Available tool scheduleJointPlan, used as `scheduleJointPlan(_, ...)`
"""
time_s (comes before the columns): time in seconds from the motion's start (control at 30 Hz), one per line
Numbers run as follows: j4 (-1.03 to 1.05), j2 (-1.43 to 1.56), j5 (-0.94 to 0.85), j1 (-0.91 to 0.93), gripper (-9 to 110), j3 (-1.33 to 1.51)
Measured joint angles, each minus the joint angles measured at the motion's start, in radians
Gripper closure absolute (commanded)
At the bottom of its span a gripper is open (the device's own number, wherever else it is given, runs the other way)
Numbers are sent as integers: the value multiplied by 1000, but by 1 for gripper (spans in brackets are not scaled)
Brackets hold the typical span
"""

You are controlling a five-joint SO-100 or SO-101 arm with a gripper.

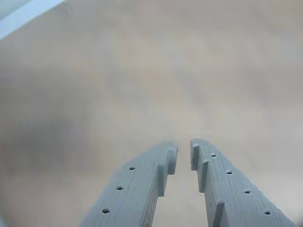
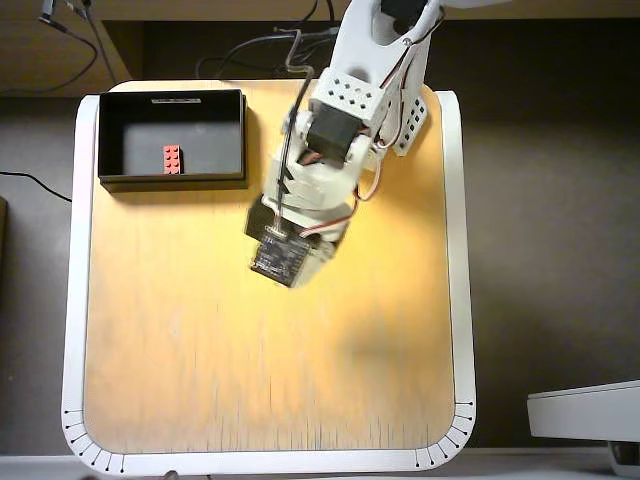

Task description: Grasp a lego block and put it in the bin.

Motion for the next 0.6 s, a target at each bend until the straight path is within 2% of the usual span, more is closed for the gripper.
scheduleJointPlan(0.3,-25,0,-51,-241,101,0)
scheduleJointPlan(0.43,-54,48,-32,-273,101,2)
scheduleJointPlan(0.6,-121,244,5,-282,101,104)
